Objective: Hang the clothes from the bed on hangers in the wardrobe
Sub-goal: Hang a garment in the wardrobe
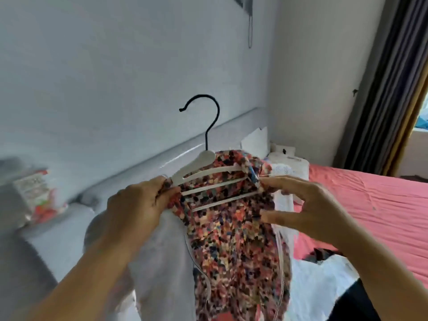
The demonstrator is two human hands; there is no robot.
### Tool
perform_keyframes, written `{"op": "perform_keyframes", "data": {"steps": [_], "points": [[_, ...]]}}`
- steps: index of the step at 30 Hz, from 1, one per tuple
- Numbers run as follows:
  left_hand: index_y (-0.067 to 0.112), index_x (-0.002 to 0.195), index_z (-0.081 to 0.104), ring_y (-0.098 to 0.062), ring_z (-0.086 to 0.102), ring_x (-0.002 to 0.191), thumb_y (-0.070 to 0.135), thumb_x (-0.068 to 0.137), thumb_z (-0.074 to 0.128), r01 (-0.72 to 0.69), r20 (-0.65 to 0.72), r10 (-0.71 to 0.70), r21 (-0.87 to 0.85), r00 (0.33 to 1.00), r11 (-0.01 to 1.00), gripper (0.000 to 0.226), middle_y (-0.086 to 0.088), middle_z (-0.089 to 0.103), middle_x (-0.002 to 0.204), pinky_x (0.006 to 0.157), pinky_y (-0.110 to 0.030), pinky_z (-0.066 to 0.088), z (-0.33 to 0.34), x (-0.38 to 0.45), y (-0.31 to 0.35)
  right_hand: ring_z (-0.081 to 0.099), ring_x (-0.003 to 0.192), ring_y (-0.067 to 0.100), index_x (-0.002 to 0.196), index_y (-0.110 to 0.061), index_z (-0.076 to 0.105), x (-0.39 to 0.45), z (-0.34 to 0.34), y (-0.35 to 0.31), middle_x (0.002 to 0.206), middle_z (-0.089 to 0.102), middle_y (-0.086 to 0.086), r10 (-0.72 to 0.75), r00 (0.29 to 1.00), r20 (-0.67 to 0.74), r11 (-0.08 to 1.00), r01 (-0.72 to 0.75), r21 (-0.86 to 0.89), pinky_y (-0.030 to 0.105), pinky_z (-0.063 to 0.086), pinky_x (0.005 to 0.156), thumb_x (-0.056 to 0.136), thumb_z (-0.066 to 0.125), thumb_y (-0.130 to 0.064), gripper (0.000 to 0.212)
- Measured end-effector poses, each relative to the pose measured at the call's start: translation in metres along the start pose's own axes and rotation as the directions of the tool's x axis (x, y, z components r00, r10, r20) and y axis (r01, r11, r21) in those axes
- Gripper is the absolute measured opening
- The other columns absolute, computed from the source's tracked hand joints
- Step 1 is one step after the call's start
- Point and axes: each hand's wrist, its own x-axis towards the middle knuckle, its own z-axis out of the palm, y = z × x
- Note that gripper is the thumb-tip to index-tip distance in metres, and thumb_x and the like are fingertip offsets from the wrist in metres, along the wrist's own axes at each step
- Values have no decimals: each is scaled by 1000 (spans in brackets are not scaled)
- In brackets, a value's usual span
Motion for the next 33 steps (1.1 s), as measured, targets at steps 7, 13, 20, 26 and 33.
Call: {"op": "perform_keyframes", "data": {"steps": [7, 13, 20, 26, 33], "points": [[18, 67, 59, 8, 31, 39, 51, 78, 52, 84, -161, -52, 194, 986, 977, 36, 18, 32, 43, 41, -10, 17, -91, -27, -46, 46, 123, 8, 133, -42, 44, 70, 40, -28, 131, 52, -13, -256, 961, -106, 966, 257, -11, 35, 36, 103, 76, 53, -66, 63], [17, 81, 71, 14, 38, 44, 52, 72, 52, 230, -244, -173, 231, 954, 945, 41, 23, 42, 49, 40, -7, 24, -158, -67, -46, 61, 79, 6, 118, -35, 54, 114, 85, -82, 91, 65, -16, -526, 849, 44, 851, 524, 39, 21, 48, 67, 79, 35, -78, 61], [12, 77, 63, -3, 53, 69, 61, 66, 70, 394, -469, -208, 342, 859, 853, 51, 13, 51, 81, 65, -14, 41, -231, -138, -48, 53, 44, 11, 64, -21, 68, 118, 140, -162, 49, 58, -8, -583, 809, -75, 714, 554, 429, 35, 41, 41, 73, 49, -74, 57], [28, 121, 54, -13, 55, 107, 79, 62, 53, 641, -515, -420, 389, 747, 662, 78, 15, 58, 115, 89, -36, 47, -281, -186, 0, 57, 48, 11, 64, -25, 65, 105, 170, -247, 51, 60, -8, -648, 761, 18, 590, 487, 644, 35, 46, 46, 61, 55, -75, 51], [17, 111, 58, -14, 56, 76, 44, 91, 48, 815, -738, -387, 380, 553, 438, 35, 8, 56, 82, 64, -32, 46, -334, -246, 38, 54, 51, 12, 64, -23, 62, 56, 175, -347, 50, 58, -4, -744, 667, 23, 467, 496, 732, 34, 40, 49, 60, 55, -81, 58]]}}
